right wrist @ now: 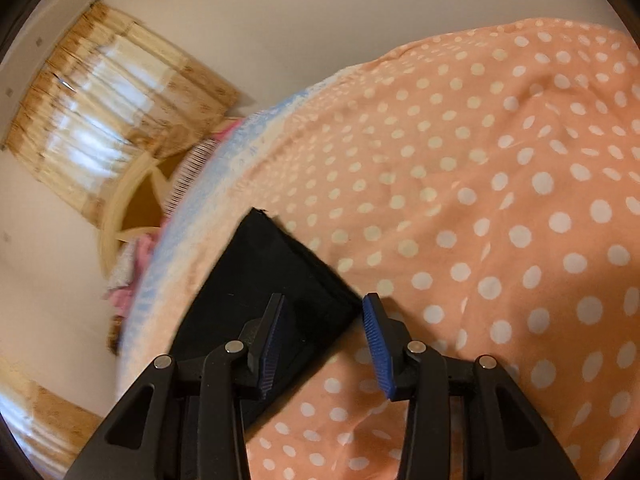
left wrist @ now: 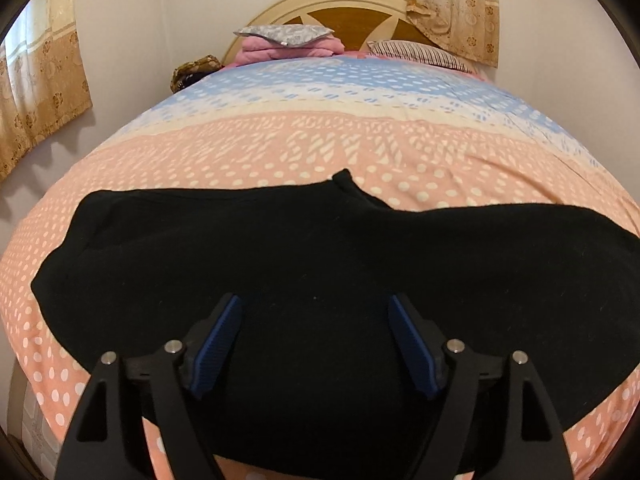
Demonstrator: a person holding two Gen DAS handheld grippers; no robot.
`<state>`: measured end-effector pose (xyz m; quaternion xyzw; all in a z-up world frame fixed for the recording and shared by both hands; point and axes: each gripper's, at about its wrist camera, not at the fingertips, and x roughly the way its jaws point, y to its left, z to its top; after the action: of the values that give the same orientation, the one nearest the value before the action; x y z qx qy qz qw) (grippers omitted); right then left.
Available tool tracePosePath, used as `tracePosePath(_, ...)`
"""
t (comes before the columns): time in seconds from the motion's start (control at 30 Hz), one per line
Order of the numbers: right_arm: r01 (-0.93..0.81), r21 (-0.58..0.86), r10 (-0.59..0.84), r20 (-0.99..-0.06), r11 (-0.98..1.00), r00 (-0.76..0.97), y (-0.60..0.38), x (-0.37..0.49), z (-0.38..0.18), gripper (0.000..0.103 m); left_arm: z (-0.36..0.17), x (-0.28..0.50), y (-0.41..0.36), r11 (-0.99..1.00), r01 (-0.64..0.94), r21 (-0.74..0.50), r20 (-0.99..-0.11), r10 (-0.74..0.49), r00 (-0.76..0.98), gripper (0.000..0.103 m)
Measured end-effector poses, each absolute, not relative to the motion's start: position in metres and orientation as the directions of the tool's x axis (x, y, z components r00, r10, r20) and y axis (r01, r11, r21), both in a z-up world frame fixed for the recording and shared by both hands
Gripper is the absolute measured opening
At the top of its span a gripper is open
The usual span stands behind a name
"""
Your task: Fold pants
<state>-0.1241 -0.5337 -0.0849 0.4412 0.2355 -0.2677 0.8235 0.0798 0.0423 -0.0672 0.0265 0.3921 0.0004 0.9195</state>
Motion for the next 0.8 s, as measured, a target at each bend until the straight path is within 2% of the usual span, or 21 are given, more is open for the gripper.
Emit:
tracePosePath(0.1,0.712,0.540,-0.253,-0.687,0.449,0.681,-0.521,-0.104,-0.085,0.043,-0.072,0.081,0.036,0.998,0.018,0.054,-0.720,0.027,0.693,0.079)
tracePosePath(0.23,0.712,0.501,-0.276,-0.685,0.492,0.674,-0.514,-0.090,-0.081,0.068,-0.073,0.085,0.038,0.999,0.023,0.047,-0.722,0.018,0.691,0.080)
tracePosePath(0.3,0.704,0.513,-0.280,-0.672,0.490,0.685,-0.514,-0.087,-0.080,0.068,-0.073,0.086,0.038,0.999,0.022,0.046,-0.722,0.018,0.691,0.081)
tracePosePath(0.33,0.692,0.522,-0.281,-0.658,0.499,0.699,-0.515,-0.090,-0.079,0.057,-0.073,0.086,0.037,0.999,0.021,0.046,-0.722,0.019,0.692,0.081)
tracePosePath(0.37,0.677,0.529,-0.276,-0.644,0.512,0.713,-0.515,-0.089,-0.080,0.040,-0.074,0.086,0.038,0.999,0.022,0.048,-0.722,0.019,0.692,0.082)
tracePosePath(0.4,0.658,0.535,-0.253,-0.640,0.530,0.725,-0.515,-0.087,-0.082,0.009,-0.074,0.086,0.038,0.999,0.021,0.049,-0.721,0.020,0.692,0.082)
tracePosePath(0.6,0.586,0.616,-0.183,-0.591,0.526,0.786,-0.523,-0.094,-0.088,0.009,-0.074,0.087,0.038,0.999,0.023,0.043,-0.723,0.016,0.690,0.082)
tracePosePath(0.7,0.555,0.560,-0.205,-0.565,0.615,0.799,-0.506,-0.093,-0.065,0.009,-0.073,0.088,0.038,0.999,0.023,0.036,-0.726,0.010,0.688,0.082)
tracePosePath(0.8,0.477,0.425,-0.222,-0.523,0.769,0.823,-0.461,-0.080,-0.024,0.009,-0.073,0.088,0.037,0.999,0.021,0.031,-0.728,0.009,0.686,0.082)
